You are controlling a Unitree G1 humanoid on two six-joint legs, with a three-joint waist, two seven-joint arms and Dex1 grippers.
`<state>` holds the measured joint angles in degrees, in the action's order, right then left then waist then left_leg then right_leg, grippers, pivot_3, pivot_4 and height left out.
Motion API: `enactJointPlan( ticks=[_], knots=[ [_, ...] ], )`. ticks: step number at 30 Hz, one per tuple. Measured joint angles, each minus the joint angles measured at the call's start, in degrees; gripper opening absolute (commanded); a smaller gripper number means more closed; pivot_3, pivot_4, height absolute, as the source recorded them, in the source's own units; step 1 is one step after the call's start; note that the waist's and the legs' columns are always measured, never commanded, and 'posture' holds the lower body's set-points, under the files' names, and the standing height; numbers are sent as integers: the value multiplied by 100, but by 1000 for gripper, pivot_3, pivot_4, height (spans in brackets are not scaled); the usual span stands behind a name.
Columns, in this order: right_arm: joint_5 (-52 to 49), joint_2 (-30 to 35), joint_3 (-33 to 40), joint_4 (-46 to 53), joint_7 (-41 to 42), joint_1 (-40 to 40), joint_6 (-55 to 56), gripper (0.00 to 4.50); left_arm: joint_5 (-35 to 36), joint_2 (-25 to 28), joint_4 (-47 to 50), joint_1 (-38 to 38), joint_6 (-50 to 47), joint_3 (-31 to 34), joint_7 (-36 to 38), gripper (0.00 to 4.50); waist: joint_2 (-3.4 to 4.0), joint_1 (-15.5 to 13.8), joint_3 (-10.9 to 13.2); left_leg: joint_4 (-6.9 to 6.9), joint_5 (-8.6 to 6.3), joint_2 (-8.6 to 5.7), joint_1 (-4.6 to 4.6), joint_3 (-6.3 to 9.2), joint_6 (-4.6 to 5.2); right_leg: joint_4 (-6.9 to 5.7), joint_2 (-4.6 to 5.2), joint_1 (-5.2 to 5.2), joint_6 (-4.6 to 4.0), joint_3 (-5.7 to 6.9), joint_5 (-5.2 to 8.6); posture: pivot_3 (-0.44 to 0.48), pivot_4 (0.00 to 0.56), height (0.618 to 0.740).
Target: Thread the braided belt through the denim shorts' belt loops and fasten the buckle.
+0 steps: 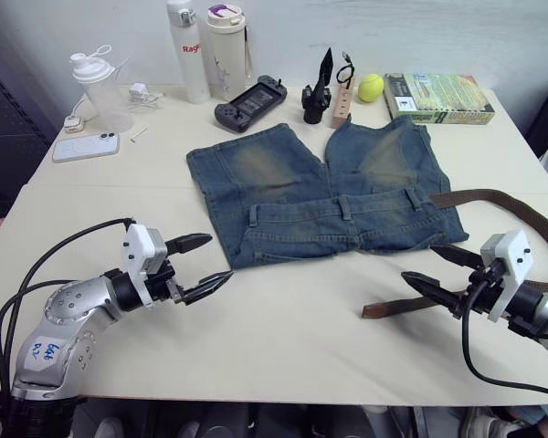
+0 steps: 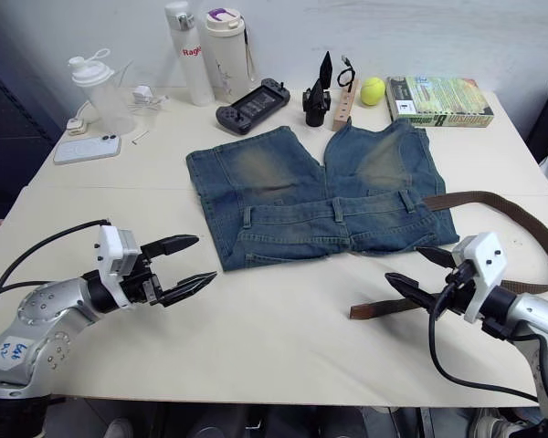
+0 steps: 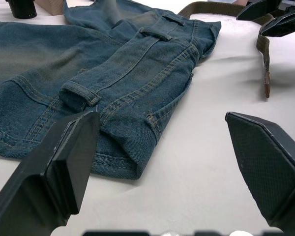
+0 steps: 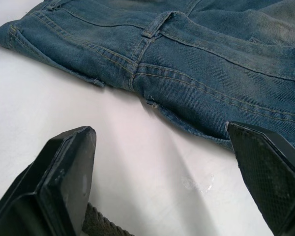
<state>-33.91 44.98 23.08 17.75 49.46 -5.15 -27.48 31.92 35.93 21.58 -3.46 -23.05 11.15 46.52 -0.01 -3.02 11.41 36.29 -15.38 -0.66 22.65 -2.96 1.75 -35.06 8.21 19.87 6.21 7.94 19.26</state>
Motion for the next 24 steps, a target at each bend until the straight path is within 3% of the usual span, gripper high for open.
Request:
enactJointPlan(
  ticks=[24],
  knots=[
    [72, -1, -1, -24, 10, 51, 6, 4500, 27, 4, 5, -44, -14, -41, 160, 4453, 0, 1, 0, 1, 0, 0, -5, -2, 0, -4, -1, -4, 0, -1, 0, 0, 150, 724]
  ],
)
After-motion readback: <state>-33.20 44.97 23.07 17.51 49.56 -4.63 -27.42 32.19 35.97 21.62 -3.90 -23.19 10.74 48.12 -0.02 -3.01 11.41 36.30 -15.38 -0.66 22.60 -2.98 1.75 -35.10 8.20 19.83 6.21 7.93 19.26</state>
